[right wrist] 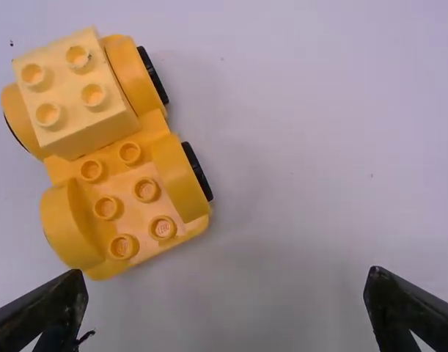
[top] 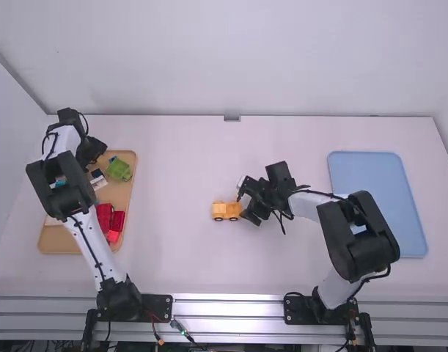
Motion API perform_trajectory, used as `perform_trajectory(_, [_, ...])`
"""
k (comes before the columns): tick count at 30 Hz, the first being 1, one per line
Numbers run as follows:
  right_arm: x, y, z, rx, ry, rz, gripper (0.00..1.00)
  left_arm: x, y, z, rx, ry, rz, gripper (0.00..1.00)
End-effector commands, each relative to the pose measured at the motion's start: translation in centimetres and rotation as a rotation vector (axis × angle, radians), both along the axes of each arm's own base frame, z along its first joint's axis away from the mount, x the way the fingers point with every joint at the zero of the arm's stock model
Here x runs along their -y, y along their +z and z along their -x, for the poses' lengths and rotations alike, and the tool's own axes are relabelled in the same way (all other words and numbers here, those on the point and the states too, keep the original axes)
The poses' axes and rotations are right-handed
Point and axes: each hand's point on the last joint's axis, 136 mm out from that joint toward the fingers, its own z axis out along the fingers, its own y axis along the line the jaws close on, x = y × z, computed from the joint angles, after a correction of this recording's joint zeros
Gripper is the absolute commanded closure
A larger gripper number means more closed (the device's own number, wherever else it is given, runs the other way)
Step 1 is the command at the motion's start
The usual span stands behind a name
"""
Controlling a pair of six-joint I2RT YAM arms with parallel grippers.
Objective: Assemble lego blocks to make yellow taxi
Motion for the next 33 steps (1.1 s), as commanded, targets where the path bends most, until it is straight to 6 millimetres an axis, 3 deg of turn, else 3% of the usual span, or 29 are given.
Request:
perform_trajectory(1, [-0.2, 0.7, -0.2, 0.014, -0.001, -0.01, 0.01, -0.2, -1.4, 1.2, -0.058, 0.015, -0.013, 0.24])
perform_trajectory(7, [-0.2, 0.7, -0.2, 0.014, -0.002, -0.01, 0.01, 0.1, -1.5, 1.8, -0.085, 0.019, 0.002, 0.33])
perform_trajectory(10, [-0.1, 0.7, -0.1, 0.012, -0.001, -0.009, 0.01, 0.1, -1.5, 1.8, -0.081, 0.02, 0.0, 0.45])
perform_trajectory(12, [-0.1, 0.7, -0.1, 0.009, -0.004, -0.009, 0.01, 0.0, -1.5, 1.7, -0.08, 0.02, -0.001, 0.59])
perform_trajectory(19, [-0.1, 0.7, -0.1, 0.003, -0.014, -0.012, 0.01, -0.2, -1.6, 1.5, -0.066, 0.021, -0.008, 0.62])
perform_trajectory(21, [-0.1, 0.7, -0.1, 0.003, -0.015, -0.012, 0.01, -0.4, -1.8, 1.6, -0.065, 0.026, -0.008, 0.56])
perform_trajectory(22, [-0.1, 0.7, -0.1, 0.003, -0.014, -0.012, 0.01, -0.3, -2.0, 1.6, -0.064, 0.024, -0.009, 0.43])
perform_trajectory(23, [-0.1, 0.7, -0.1, 0.003, -0.015, -0.012, 0.01, -0.3, -2.2, 1.5, -0.058, 0.022, -0.013, 0.35])
perform_trajectory(24, [-0.1, 0.7, -0.1, 0.003, -0.015, -0.012, 0.01, -0.3, -2.4, 1.4, -0.055, 0.021, -0.015, 0.34])
perform_trajectory(29, [-0.1, 0.7, -0.1, 0.003, -0.014, -0.012, 0.01, -0.2, -3.6, 1.5, -0.052, -0.013, -0.027, 0.42])
perform_trajectory(31, [-0.1, 0.7, -0.2, 0.005, -0.014, -0.012, 0.01, -0.3, -3.8, 1.7, -0.06, -0.011, -0.031, 0.54])
perform_trajectory(33, [-0.1, 0.7, -0.2, 0.007, -0.015, -0.013, 0.01, -0.2, -3.8, 1.7, -0.062, -0.012, -0.03, 0.54])
